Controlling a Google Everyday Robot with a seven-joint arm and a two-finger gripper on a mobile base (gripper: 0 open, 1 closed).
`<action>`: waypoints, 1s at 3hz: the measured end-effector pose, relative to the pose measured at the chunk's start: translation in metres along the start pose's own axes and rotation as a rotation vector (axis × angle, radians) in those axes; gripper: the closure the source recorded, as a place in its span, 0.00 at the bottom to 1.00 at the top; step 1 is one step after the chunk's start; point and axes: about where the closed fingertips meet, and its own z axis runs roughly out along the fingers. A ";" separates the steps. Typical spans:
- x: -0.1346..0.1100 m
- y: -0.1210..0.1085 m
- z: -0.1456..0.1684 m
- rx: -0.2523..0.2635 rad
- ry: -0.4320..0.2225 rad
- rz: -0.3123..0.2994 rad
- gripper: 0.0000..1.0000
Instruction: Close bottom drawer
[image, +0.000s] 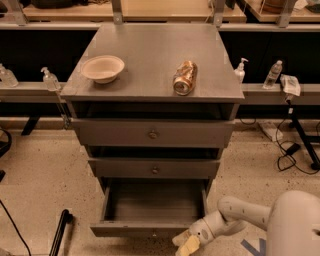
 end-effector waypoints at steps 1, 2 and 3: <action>0.028 -0.033 0.008 -0.084 -0.100 0.094 0.00; 0.036 -0.042 0.013 -0.122 -0.124 0.111 0.00; 0.036 -0.042 0.014 -0.115 -0.125 0.110 0.00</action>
Offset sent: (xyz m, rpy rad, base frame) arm -0.0071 -0.0075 -0.0450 0.0853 0.1281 -0.0749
